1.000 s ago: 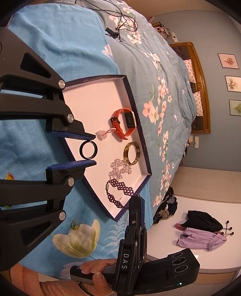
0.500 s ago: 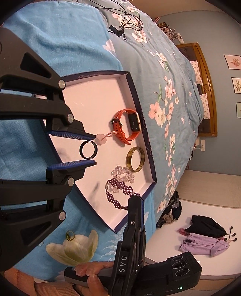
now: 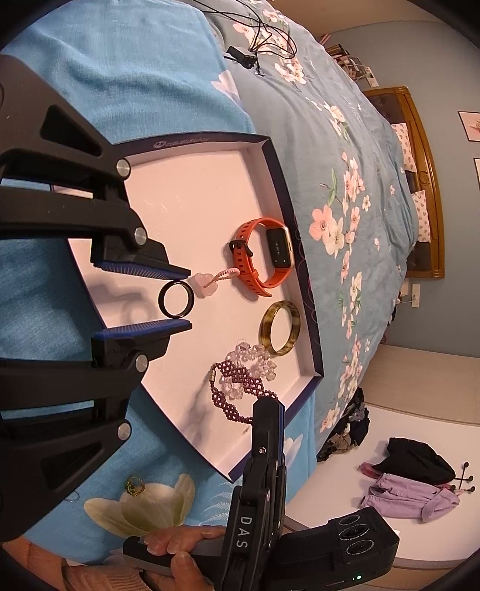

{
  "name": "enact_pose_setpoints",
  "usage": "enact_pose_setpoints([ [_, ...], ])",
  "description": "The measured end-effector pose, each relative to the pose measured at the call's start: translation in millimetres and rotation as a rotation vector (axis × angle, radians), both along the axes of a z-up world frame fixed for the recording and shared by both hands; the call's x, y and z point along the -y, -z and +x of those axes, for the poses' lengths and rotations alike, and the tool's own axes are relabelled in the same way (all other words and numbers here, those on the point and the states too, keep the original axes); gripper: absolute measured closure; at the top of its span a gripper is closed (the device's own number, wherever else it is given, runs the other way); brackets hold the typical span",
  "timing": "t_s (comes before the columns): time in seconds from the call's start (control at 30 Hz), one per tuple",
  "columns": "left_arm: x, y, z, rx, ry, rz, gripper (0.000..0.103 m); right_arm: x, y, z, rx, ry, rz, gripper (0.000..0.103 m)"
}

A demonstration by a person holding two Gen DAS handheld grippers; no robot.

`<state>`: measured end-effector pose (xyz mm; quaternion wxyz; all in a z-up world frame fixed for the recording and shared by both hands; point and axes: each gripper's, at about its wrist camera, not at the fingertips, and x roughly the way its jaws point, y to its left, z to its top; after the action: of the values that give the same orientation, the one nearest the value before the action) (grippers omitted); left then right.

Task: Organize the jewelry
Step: 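Carry the purple bracelet in the right tool while the left tool carries the black ring over the lid, then lower and open the right tool releasing the bracelet while the left tool releases the black ring in the lid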

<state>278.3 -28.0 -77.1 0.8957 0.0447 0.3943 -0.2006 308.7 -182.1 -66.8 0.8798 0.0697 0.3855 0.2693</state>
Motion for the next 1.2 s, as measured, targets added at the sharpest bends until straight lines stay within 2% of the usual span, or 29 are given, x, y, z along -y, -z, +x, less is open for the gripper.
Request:
enact_pose_setpoints([
  [0.77,8,22,26,-0.069,-0.025,0.026,0.081,14,34,22,-0.090,0.070,-0.070,0.095],
  [1.1,7,24,30,-0.065,-0.038,0.023,0.080,12,34,24,-0.083,0.084,-0.093,0.092],
  [1.2,5,22,28,-0.064,-0.049,0.014,0.073,14,35,24,-0.090,0.091,-0.095,0.091],
])
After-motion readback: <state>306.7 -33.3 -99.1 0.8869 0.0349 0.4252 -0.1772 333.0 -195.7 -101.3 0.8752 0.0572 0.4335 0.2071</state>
